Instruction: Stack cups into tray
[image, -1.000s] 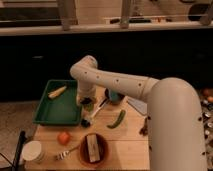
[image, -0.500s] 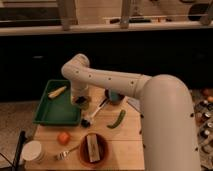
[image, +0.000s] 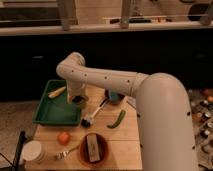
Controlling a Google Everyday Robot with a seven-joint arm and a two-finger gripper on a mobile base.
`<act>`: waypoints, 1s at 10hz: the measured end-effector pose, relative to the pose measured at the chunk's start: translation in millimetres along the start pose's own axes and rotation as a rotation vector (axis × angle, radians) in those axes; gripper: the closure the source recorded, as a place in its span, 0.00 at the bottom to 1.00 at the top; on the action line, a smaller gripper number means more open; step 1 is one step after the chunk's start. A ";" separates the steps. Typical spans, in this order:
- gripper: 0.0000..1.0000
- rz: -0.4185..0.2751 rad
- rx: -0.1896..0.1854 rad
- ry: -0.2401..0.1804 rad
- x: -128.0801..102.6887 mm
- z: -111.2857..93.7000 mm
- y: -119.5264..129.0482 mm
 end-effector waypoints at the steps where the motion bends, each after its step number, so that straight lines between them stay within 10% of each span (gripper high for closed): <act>1: 1.00 -0.002 0.000 0.000 -0.1 -0.7 -0.9; 10: 1.00 -0.062 0.048 -0.009 1.1 4.5 -30.8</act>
